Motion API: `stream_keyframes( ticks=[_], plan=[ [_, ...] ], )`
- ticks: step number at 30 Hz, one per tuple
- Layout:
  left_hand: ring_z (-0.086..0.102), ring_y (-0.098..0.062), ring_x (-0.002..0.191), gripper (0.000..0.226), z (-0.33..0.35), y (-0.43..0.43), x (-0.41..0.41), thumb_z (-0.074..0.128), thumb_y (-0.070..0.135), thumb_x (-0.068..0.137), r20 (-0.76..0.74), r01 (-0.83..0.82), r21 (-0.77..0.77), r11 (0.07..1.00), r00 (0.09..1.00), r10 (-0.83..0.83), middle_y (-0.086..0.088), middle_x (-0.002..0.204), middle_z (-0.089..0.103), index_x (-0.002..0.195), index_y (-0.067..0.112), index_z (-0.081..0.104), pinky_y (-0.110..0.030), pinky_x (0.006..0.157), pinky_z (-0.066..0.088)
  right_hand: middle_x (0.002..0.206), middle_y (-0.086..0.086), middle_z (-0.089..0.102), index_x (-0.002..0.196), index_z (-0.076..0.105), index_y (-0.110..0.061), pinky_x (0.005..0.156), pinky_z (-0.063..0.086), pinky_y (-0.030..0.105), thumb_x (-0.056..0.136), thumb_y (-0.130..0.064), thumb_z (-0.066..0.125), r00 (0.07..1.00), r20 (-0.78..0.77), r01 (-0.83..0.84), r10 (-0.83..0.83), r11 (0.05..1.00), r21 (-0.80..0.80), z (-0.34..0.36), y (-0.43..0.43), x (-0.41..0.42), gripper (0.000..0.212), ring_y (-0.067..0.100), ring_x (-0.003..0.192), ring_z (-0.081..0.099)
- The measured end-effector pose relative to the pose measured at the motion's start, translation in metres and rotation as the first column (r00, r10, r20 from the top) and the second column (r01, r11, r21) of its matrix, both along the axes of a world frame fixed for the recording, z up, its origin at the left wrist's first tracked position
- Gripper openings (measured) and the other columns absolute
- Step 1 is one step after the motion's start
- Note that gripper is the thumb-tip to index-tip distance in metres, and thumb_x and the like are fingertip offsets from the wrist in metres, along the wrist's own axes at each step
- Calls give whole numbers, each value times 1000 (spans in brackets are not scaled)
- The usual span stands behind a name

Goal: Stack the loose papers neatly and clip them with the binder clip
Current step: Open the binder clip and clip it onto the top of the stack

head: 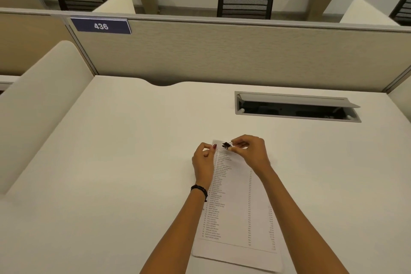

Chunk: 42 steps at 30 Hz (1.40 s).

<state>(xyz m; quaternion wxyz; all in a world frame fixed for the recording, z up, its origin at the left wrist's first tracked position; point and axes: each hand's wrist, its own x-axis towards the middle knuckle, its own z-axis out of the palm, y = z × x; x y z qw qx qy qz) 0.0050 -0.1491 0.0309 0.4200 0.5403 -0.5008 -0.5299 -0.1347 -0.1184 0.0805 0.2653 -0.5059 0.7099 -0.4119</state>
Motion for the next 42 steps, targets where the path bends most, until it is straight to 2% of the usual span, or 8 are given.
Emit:
stream_keyframes(
  ticks=[5,9,13,17,20,26,35,42],
  plan=[
    [60,-30,58,22,5,1,8,58,30,90,1,25,-36,999,1000,-25,-19,69,67,75,15,53,-34,53,47,80,-1,66,87,72,-8,64,45,2,71,-13,77,998,-60,-2,1,1000,-24,15,1,7,17,2,69,59],
    [65,-27,67,21,10,3,12,58,28,90,1,48,-78,996,999,-48,-13,75,69,79,10,55,-30,55,48,86,5,70,88,72,-7,60,43,5,74,-14,75,992,-123,-12,11,1000,-11,26,1,12,16,3,68,57],
    [66,-22,71,18,15,4,14,58,29,89,23,83,-120,989,996,-80,-8,78,68,76,16,56,-21,56,48,90,9,71,90,72,-7,63,39,4,75,-16,74,980,-195,-40,44,999,21,33,-1,12,18,6,69,57],
    [65,-24,72,19,14,3,15,59,33,89,39,122,-146,982,992,-118,-6,76,68,74,21,56,-25,59,49,92,10,72,91,72,-7,64,40,6,75,-17,74,965,-248,-74,87,995,60,38,0,11,19,8,72,58],
    [66,-23,72,18,15,3,16,59,32,89,48,141,-148,979,990,-135,-4,75,68,74,22,57,-29,60,51,91,11,72,92,72,-6,65,42,9,75,-17,74,959,-255,-105,127,990,97,43,-1,9,20,10,73,60],
    [65,-27,70,22,19,5,16,60,34,88,28,150,-137,979,989,-147,-8,72,68,71,20,56,-31,59,49,91,11,72,93,72,-6,60,41,6,74,-17,74,947,-258,-156,188,978,141,50,-3,7,21,7,71,59],
    [66,-26,74,24,23,9,20,60,30,88,4,171,-143,975,985,-172,-9,76,68,75,10,57,-27,60,48,95,11,72,95,71,-5,60,42,6,73,-16,75,932,-241,-224,272,952,207,57,-8,5,26,8,72,60],
    [65,-23,70,22,27,11,23,60,27,89,-30,152,-136,979,987,-158,-12,76,67,76,10,57,-25,59,49,98,12,70,99,69,-6,64,46,8,75,-17,74,906,-248,-289,344,929,230,58,-10,7,27,11,76,60]
  ],
)
